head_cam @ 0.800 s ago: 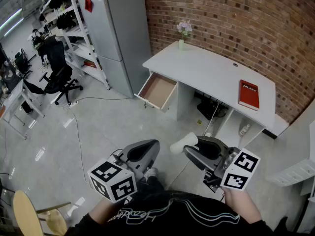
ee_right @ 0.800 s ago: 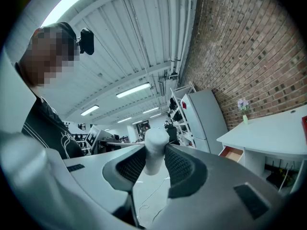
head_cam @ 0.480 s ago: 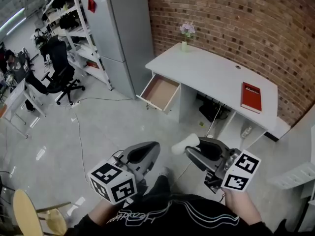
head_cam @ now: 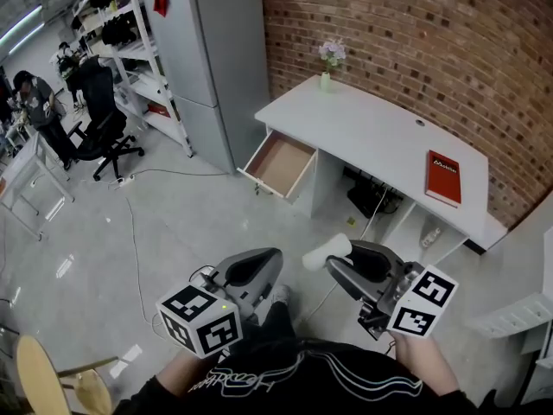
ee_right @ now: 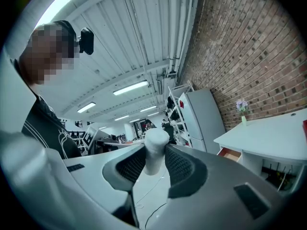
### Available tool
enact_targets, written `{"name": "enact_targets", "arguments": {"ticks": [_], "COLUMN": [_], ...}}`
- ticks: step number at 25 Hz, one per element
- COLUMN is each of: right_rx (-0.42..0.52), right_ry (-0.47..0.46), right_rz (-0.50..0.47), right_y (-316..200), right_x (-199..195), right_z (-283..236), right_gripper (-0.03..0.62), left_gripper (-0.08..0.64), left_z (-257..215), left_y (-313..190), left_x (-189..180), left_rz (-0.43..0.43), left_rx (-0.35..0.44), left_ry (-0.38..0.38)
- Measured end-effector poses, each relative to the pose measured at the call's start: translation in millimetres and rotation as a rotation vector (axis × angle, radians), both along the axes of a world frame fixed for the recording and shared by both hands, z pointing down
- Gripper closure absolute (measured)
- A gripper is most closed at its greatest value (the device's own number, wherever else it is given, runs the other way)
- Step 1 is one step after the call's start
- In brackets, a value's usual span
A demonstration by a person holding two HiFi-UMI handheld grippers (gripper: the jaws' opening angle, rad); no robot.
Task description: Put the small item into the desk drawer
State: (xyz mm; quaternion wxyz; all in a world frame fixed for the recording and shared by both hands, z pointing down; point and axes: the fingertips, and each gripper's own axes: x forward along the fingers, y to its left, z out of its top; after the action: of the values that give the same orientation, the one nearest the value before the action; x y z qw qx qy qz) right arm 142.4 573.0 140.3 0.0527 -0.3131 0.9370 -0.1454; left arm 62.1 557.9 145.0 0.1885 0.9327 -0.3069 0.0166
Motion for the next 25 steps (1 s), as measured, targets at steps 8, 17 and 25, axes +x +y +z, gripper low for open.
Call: {"name": "enact_targets", "arguments": {"ticks": [8,17,25], "right_rx": [-0.04,-0.138,-0.248], "right_ry": [0.009,-0.008,0.016], "right_rz": [-0.003,0.02,0.054], "right_y": [-71.0,-226.8,-377.5], "right_x": [-14.2,-27.5,-47.9], "right_z": [15.0,47.3,84.9], "right_gripper": [0.456,0.456,0.456], "left_gripper": [0.538,0.538,0.538], "left_z": [15.4,47.0,82.8], "left_y": [-70.8,-225.5,-377.5], "left_x": [-13.5,-32.1,-53.1], "left_rz": [-0.009,-0.013,-0.01], "left_rx": [-0.037,-0.117,-0.203], "left_ry": [0.012,-0.001,-0.022]}}
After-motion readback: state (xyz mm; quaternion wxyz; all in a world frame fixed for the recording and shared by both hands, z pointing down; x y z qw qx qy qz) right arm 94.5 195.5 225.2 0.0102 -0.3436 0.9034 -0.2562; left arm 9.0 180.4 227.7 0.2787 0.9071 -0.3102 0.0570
